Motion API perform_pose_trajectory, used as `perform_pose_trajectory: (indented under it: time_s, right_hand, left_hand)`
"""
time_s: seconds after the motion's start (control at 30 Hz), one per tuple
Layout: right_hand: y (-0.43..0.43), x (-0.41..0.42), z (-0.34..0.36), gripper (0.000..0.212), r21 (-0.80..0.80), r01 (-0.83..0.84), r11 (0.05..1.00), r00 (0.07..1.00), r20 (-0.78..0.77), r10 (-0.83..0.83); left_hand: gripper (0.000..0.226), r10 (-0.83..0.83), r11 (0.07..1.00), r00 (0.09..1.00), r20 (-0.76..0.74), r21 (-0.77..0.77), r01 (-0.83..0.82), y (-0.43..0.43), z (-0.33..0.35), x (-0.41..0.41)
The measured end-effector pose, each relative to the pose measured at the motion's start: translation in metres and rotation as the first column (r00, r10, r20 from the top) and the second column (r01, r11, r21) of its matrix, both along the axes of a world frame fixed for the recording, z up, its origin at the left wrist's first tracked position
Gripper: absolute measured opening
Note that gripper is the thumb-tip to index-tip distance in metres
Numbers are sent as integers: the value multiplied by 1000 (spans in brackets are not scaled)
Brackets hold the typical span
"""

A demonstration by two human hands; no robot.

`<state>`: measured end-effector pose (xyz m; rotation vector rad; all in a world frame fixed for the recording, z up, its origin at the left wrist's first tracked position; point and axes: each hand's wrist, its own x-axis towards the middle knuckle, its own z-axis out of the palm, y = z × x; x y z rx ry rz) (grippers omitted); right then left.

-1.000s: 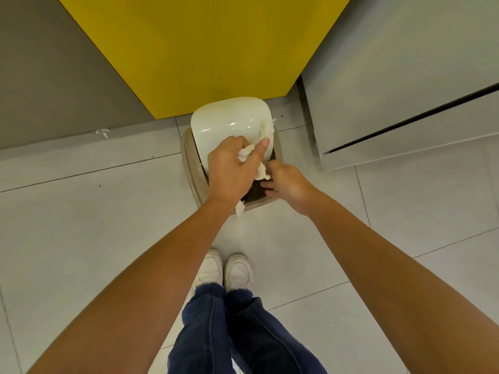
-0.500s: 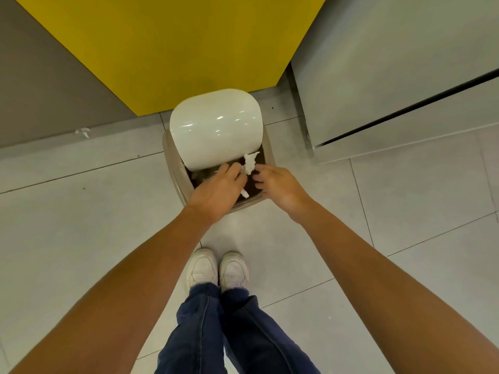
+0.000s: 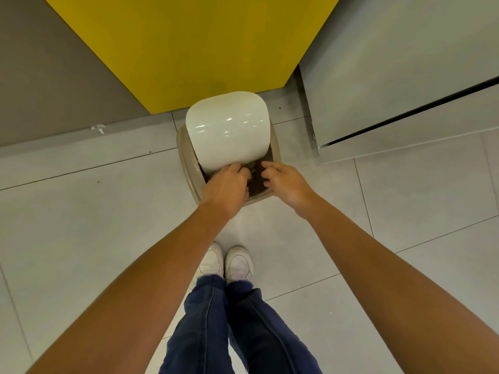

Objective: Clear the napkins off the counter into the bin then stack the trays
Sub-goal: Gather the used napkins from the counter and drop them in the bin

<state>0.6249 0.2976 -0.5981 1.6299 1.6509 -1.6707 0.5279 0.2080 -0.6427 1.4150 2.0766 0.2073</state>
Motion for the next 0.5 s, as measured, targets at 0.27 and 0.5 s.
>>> perform_pose_trajectory:
  time_s: [0.27, 0.5]
  right_hand:
    - [-11, -4, 59, 40, 50, -119, 992, 993, 27, 117]
    - [-23, -17, 142, 43, 188, -261, 947, 965, 21, 261]
  left_hand:
    - [34, 150, 985, 987, 64, 76, -155, -20, 69, -6]
    - [31, 310, 937, 943, 125, 130, -325, -43, 161, -14]
